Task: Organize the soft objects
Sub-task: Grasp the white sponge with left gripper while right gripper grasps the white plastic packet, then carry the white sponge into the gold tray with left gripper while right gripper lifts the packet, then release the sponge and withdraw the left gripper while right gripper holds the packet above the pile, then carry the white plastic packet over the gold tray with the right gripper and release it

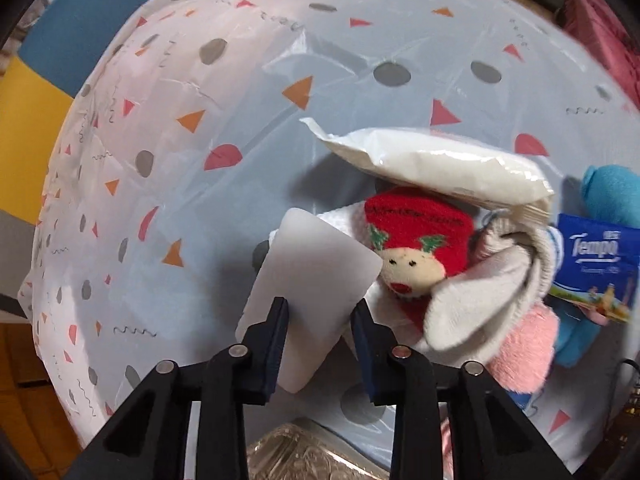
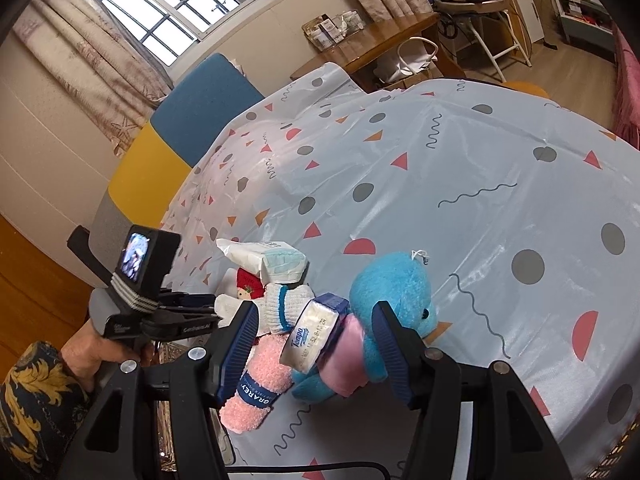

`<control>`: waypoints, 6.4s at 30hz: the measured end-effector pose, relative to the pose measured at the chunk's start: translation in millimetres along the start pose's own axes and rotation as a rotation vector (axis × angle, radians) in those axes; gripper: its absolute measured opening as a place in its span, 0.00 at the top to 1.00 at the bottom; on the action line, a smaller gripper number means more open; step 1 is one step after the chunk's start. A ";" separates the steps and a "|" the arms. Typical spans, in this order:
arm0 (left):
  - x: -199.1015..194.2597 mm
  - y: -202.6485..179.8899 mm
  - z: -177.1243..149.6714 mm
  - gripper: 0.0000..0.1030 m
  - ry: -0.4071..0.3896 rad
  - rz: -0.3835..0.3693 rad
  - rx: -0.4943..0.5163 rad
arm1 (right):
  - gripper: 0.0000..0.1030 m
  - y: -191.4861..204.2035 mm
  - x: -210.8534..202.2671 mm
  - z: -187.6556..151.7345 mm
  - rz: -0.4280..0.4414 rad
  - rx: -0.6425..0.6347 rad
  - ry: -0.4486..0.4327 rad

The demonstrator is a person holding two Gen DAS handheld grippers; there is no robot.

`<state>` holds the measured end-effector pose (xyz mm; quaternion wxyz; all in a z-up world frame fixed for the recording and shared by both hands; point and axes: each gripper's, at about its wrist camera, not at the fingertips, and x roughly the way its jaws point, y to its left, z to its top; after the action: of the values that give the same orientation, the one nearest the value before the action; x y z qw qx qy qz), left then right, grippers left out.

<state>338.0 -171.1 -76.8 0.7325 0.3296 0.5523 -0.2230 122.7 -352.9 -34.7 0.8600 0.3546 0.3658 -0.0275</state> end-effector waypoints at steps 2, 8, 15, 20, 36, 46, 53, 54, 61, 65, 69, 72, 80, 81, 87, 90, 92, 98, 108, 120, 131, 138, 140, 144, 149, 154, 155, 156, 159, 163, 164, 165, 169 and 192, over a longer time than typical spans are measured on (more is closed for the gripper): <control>-9.4 5.1 -4.0 0.75 -0.017 -0.017 -0.019 | 0.42 2.4 1.2 0.0 -0.012 -0.013 0.004; -37.8 17.3 -16.6 0.77 -0.069 -0.030 -0.062 | 0.42 17.9 13.3 7.9 -0.012 -0.108 0.067; -72.5 33.6 -29.3 0.77 -0.152 -0.074 -0.156 | 0.42 70.3 47.6 44.6 -0.017 -0.394 0.098; -92.7 44.4 -35.8 0.77 -0.206 -0.125 -0.231 | 0.42 103.1 107.3 52.2 -0.052 -0.533 0.194; -158.0 118.3 -67.6 0.78 -0.395 -0.297 -0.634 | 0.65 79.7 171.1 52.8 -0.165 -0.416 0.263; -205.8 149.7 -124.9 0.78 -0.488 -0.236 -0.748 | 0.72 87.6 135.1 56.3 -0.073 -0.364 0.195; -230.5 180.6 -180.2 0.77 -0.534 -0.165 -0.835 | 0.72 109.8 114.1 36.6 -0.014 -0.426 0.189; -232.9 185.1 -190.5 0.77 -0.539 -0.151 -0.850 | 0.72 112.8 111.9 32.7 -0.004 -0.436 0.192; -239.1 200.1 -260.2 0.77 -0.564 -0.084 -0.930 | 0.72 131.0 97.7 -2.4 0.042 -0.508 0.222; -231.8 202.3 -304.3 0.77 -0.561 -0.057 -0.980 | 0.72 137.3 93.6 -23.6 0.054 -0.534 0.263; -215.3 201.8 -345.9 0.77 -0.543 -0.044 -1.040 | 0.72 139.0 90.4 -42.3 0.059 -0.551 0.295; -198.9 195.7 -372.9 0.77 -0.520 -0.021 -1.071 | 0.72 137.5 91.6 -52.4 0.043 -0.554 0.311; -143.3 171.6 -439.4 0.77 -0.432 0.075 -1.148 | 0.73 132.1 94.9 -63.4 0.015 -0.565 0.309; -133.6 169.2 -445.6 0.77 -0.406 0.099 -1.148 | 0.74 131.8 95.7 -64.7 -0.008 -0.575 0.299; -91.5 162.3 -464.1 0.74 -0.290 0.247 -1.153 | 0.75 130.9 95.6 -65.4 -0.039 -0.596 0.265; -89.9 153.6 -464.0 0.64 -0.305 0.278 -1.143 | 0.75 131.4 96.2 -65.4 -0.036 -0.602 0.259; -93.1 143.6 -461.7 0.53 -0.319 0.306 -1.129 | 0.75 130.7 96.5 -64.4 -0.033 -0.597 0.258; -111.8 114.7 -465.0 0.29 -0.387 0.364 -1.157 | 0.75 128.1 98.0 -61.7 -0.020 -0.574 0.262; -157.4 76.4 -468.9 0.00 -0.485 0.514 -1.140 | 0.75 129.5 98.5 -63.1 -0.028 -0.585 0.255; -176.9 53.9 -471.6 0.00 -0.464 0.593 -1.124 | 0.75 130.8 97.6 -64.0 -0.030 -0.593 0.253; -183.9 41.2 -470.4 0.00 -0.479 0.610 -1.093 | 0.75 131.0 97.5 -63.7 -0.035 -0.604 0.242; -186.0 37.0 -471.3 0.00 -0.489 0.599 -1.076 | 0.75 130.4 98.4 -63.2 -0.032 -0.598 0.239; -185.5 36.5 -472.2 0.00 -0.489 0.592 -1.073 | 0.75 129.6 99.5 -61.8 -0.028 -0.584 0.242; -184.4 34.7 -475.1 0.00 -0.487 0.585 -1.066 | 0.75 129.7 101.5 -60.4 -0.025 -0.558 0.246; -182.1 33.7 -480.8 0.00 -0.485 0.567 -1.069 | 0.76 139.7 106.7 -55.6 -0.015 -0.510 0.265; -180.3 33.8 -487.9 0.00 -0.490 0.548 -1.073 | 0.76 166.5 104.0 -50.9 -0.003 -0.523 0.249; -179.7 33.7 -489.2 0.00 -0.491 0.545 -1.074 | 0.76 174.2 102.1 -48.4 0.002 -0.529 0.239; -179.0 33.7 -490.7 0.00 -0.491 0.541 -1.076 | 0.76 182.0 99.9 -46.1 0.005 -0.538 0.229; -175.1 34.8 -496.6 0.00 -0.490 0.523 -1.090 | 0.76 211.4 90.3 -37.4 0.021 -0.568 0.193; -169.2 37.9 -502.9 0.00 -0.481 0.509 -1.109 | 0.76 255.5 71.1 -32.5 0.065 -0.622 0.143; -167.9 38.7 -505.2 0.00 -0.480 0.502 -1.115 | 0.76 270.3 64.4 -33.3 0.086 -0.640 0.130; -167.1 39.4 -508.1 0.00 -0.481 0.498 -1.122 | 0.76 283.8 57.2 -35.0 0.111 -0.657 0.119; -164.0 44.6 -521.7 0.00 -0.474 0.494 -1.154 | 0.76 332.8 28.5 -54.9 0.233 -0.727 0.107; -180.9 59.5 -576.7 0.00 -0.461 0.601 -1.255 | 0.75 416.6 93.5 -287.2 0.234 -1.097 0.387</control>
<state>-55.4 283.3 10.7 0.9105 -0.0700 0.2938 0.2824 143.7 159.1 12.2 0.8328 -0.1050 0.4352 0.3255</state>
